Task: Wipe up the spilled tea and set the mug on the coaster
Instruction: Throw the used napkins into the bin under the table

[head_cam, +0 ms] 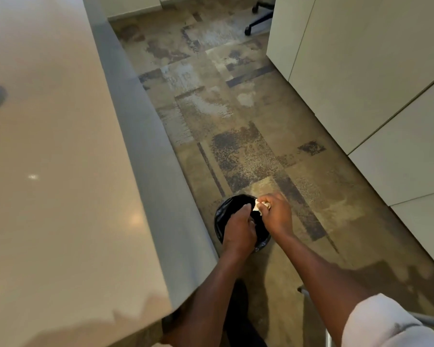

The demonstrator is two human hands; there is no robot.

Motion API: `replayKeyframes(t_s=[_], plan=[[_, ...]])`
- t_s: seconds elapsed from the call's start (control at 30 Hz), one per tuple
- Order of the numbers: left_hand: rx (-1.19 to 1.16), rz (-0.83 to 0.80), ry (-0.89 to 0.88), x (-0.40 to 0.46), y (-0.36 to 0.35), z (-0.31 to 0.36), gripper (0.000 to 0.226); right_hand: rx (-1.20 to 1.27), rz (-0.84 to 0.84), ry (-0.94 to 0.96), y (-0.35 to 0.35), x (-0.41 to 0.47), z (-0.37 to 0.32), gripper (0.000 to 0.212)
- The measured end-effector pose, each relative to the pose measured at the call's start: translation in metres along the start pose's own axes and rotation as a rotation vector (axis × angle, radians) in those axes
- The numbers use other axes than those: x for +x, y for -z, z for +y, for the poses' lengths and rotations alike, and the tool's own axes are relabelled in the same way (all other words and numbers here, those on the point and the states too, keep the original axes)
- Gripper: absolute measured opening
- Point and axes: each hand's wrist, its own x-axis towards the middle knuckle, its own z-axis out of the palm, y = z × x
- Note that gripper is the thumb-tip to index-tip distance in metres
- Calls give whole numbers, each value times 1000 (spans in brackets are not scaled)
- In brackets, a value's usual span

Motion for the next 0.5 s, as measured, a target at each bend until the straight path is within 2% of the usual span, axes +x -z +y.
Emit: replayKeyframes(t_s=[0.17, 0.33, 0.5], plan=[[-75, 32, 124, -2, 1, -20, 67, 44, -41, -9, -14, 4, 12, 16], [-69, 98, 175, -4, 1, -28, 68, 43, -55, -67, -19, 0, 23, 17], [-47, 110, 152, -5, 1, -27, 67, 33, -65, -78, -16, -3, 20, 20]])
